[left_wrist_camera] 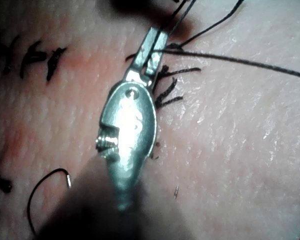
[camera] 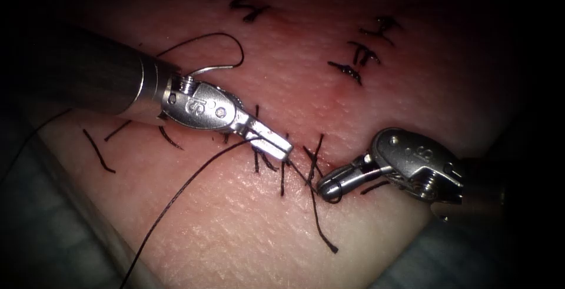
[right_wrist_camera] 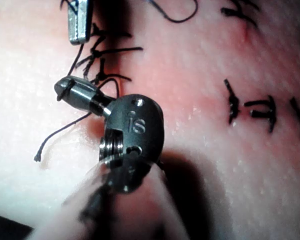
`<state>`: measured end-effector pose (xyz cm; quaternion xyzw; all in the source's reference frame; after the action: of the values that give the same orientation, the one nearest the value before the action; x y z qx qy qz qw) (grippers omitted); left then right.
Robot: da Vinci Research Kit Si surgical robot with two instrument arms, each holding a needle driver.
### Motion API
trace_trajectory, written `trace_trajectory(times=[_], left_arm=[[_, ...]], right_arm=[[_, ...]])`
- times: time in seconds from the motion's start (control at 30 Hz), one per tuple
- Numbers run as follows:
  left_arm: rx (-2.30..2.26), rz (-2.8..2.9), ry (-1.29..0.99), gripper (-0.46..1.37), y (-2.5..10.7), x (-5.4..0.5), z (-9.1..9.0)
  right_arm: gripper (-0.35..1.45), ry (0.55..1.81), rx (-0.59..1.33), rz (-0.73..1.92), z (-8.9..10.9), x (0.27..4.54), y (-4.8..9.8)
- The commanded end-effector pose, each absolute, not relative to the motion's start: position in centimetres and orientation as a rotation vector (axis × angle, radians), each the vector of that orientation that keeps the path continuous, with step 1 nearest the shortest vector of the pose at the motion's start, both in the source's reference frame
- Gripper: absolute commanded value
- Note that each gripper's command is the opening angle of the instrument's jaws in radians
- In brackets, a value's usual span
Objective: Wound Closure
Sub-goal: Wrap suture clockwise one time around right end-effector
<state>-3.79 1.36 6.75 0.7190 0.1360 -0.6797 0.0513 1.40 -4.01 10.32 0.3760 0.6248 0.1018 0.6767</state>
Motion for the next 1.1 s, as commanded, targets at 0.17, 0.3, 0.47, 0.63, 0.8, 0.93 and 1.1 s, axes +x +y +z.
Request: trace_trajectory(times=[0.17, 0.3, 0.47, 0.63, 0.8, 0.93, 1.1], left_arm=[[2.187, -2.067, 0.416, -0.35, 1.36, -3.80, 6.74], [2.187, -2.067, 0.416, -0.35, 1.35, -3.79, 6.74], [2.186, -2.067, 0.417, -0.35, 1.34, -3.79, 6.73], [2.188, -2.064, 0.421, -0.35, 1.31, -3.76, 6.70], [2.194, -2.065, 0.427, -0.35, 1.38, -3.68, 6.64], [2.204, -2.076, 0.426, -0.35, 1.49, -3.54, 6.53], [2.207, -2.084, 0.388, -0.35, 1.67, -3.38, 6.37]], right_arm=[[-0.35, 1.405, 0.836, 0.228, 10.31, 1.40, -4.01], [-0.35, 1.405, 0.823, 0.245, 10.32, 1.41, -3.97], [0.13, 1.406, 0.785, 0.277, 10.32, 1.40, -3.87], [1.11, 1.401, 0.713, 0.299, 10.38, 1.42, -3.80], [1.26, 1.388, 0.678, 0.333, 10.51, 1.34, -3.69], [1.27, 1.378, 0.661, 0.360, 10.58, 1.20, -3.59], [1.26, 1.369, 0.643, 0.380, 10.60, 1.03, -3.51]])
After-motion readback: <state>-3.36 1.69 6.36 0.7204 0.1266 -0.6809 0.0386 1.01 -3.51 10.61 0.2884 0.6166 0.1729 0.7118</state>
